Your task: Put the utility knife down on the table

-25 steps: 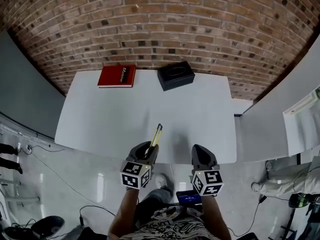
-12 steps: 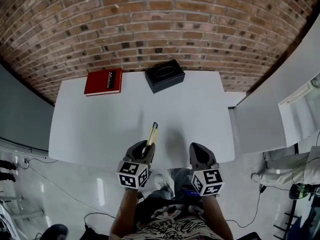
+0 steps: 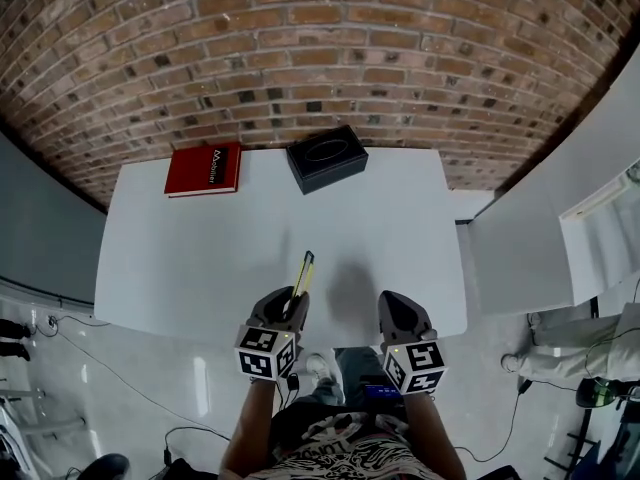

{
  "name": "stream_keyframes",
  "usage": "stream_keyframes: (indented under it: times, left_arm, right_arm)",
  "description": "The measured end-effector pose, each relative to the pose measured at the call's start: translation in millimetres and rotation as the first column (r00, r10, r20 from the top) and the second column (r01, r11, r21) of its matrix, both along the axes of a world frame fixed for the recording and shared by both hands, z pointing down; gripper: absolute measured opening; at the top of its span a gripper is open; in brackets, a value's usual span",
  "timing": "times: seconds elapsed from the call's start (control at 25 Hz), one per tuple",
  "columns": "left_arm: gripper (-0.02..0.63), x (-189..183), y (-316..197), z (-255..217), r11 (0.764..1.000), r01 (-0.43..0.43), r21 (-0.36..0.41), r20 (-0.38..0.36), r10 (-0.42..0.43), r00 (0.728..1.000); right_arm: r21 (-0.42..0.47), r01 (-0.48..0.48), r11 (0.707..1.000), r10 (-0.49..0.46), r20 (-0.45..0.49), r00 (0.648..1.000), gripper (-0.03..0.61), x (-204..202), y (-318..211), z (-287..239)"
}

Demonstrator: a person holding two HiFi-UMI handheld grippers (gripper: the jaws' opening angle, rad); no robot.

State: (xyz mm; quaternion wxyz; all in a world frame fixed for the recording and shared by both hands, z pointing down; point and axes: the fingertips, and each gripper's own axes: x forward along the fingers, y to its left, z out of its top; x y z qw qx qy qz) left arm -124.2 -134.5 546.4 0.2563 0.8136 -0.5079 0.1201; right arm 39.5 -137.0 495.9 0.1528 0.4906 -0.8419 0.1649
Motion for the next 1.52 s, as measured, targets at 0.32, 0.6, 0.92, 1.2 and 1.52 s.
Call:
stream_keyframes:
  times: [0.32, 0.6, 0.92, 1.2, 1.52]
  left_arm:
    - [0.123, 6, -13, 20, 0.999, 0.002, -0.048, -0.005, -0.002, 1.0]
    - [0.123, 13, -21, 40, 0.996, -0.008, -0.088, 0.004, 0.008, 1.0]
    - [0.123, 20, -21, 72, 0.988, -0.03, -0.15, 0.047, 0.038, 0.998]
    - [0.124, 23, -17, 99, 0.977, -0.04, -0.211, 0.069, 0.056, 0.996]
    - [0.124, 31, -24, 118, 0.969, -0.051, -0.241, 0.1, 0.077, 0.992]
  right_arm:
    - [-0.048, 0.014, 0.999, -0.015, -0.016, 1.0, 0.0, 4, -13, 19]
    - [-0.096, 0.006, 0.995, -0.009, -0.034, 0.999, 0.0, 15, -21, 39]
    - [-0.146, 0.015, 0.989, -0.022, -0.046, 0.999, 0.0, 18, -27, 61]
    - [-0.192, 0.02, 0.981, -0.031, -0.056, 0.998, 0.0, 21, -29, 79]
    - [-0.226, 0.044, 0.973, -0.059, -0.06, 0.996, 0.0, 23, -37, 95]
